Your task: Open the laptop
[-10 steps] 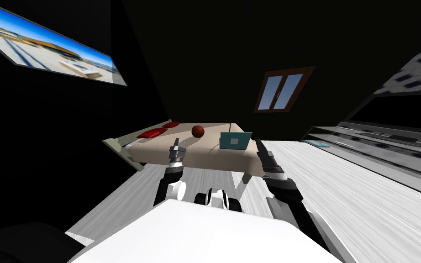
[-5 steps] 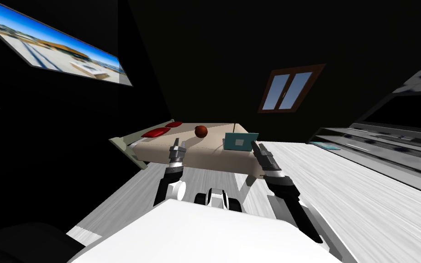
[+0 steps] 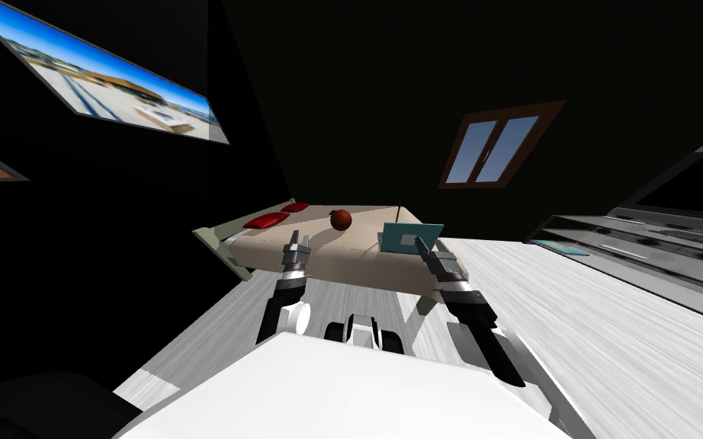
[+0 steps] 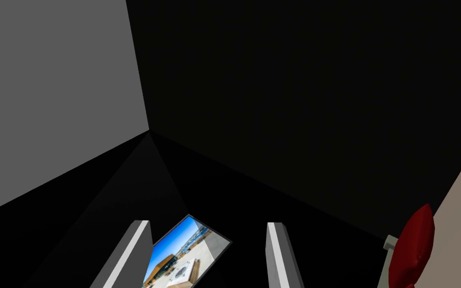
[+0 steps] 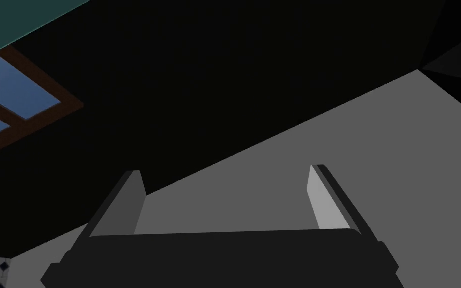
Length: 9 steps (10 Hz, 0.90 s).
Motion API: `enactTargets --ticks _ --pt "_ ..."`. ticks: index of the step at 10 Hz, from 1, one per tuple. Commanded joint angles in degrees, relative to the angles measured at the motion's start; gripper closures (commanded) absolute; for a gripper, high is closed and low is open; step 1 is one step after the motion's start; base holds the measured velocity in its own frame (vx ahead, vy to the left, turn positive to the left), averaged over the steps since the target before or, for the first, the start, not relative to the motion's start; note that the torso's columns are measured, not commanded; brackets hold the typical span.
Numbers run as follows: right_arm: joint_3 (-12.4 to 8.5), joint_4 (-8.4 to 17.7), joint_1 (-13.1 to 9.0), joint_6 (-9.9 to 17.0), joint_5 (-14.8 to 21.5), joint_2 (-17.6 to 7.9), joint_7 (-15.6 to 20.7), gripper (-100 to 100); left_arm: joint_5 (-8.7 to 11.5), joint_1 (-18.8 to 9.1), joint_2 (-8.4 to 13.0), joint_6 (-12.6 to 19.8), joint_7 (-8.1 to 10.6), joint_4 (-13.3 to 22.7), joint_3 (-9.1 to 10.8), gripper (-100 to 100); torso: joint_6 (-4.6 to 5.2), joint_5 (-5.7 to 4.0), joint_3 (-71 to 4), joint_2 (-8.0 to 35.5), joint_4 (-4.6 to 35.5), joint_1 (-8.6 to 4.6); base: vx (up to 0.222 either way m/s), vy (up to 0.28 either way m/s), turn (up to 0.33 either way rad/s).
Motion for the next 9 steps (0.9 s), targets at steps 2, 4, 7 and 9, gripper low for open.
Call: enactTargets --ticks 2,4,7,9 --pt "-1.5 2.43 -1.61 2.08 5.36 0.31 5.96 -100 0.0 0.0 0.0 0.0 0.0 0.0 0.0 0 0.0 -0.01 0.0 -0.01 0.0 -0.04 0.04 0.081 0.063" --pt "-2.36 3.73 -2.54 3.21 8.09 0.36 9.06 -100 0.0 0.0 0.0 0.0 0.0 0.0 0.0 0 0.0 -0.03 0.01 0.02 0.01 -0.1 0.028 0.072 0.06" --pt "-3.66 5.83 -3.99 4.95 12.26 0.08 13.58 -100 0.0 0.0 0.0 0.0 0.0 0.0 0.0 0 0.0 -0.01 0.02 0.02 0.01 -0.01 0.026 0.082 0.054" --pt "-4.59 7.38 -5.03 6.21 15.24 -0.38 16.82 -100 0.0 0.0 0.0 0.0 0.0 0.0 0.0 0 0.0 -0.03 0.0 0.01 0.0 -0.11 0.029 0.069 0.074"
